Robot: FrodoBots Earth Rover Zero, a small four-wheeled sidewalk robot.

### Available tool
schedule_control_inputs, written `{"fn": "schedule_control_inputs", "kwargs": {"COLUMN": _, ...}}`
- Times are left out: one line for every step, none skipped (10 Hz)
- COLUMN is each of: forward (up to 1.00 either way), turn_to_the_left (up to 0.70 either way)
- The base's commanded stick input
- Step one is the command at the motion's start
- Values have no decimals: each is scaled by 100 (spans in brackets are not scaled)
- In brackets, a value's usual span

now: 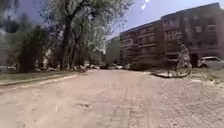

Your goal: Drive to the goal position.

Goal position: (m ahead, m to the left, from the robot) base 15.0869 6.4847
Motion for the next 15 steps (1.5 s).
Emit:
{"fn": "schedule_control_inputs", "kwargs": {"forward": 70, "turn_to_the_left": 0}}
{"fn": "schedule_control_inputs", "kwargs": {"forward": 70, "turn_to_the_left": 0}}
{"fn": "schedule_control_inputs", "kwargs": {"forward": 70, "turn_to_the_left": 0}}
{"fn": "schedule_control_inputs", "kwargs": {"forward": 70, "turn_to_the_left": 0}}
{"fn": "schedule_control_inputs", "kwargs": {"forward": 70, "turn_to_the_left": 0}}
{"fn": "schedule_control_inputs", "kwargs": {"forward": 70, "turn_to_the_left": 0}}
{"fn": "schedule_control_inputs", "kwargs": {"forward": 70, "turn_to_the_left": 0}}
{"fn": "schedule_control_inputs", "kwargs": {"forward": 70, "turn_to_the_left": 0}}
{"fn": "schedule_control_inputs", "kwargs": {"forward": 70, "turn_to_the_left": 0}}
{"fn": "schedule_control_inputs", "kwargs": {"forward": 70, "turn_to_the_left": 0}}
{"fn": "schedule_control_inputs", "kwargs": {"forward": 70, "turn_to_the_left": 0}}
{"fn": "schedule_control_inputs", "kwargs": {"forward": 70, "turn_to_the_left": 0}}
{"fn": "schedule_control_inputs", "kwargs": {"forward": 70, "turn_to_the_left": 0}}
{"fn": "schedule_control_inputs", "kwargs": {"forward": 70, "turn_to_the_left": 0}}
{"fn": "schedule_control_inputs", "kwargs": {"forward": 70, "turn_to_the_left": 0}}
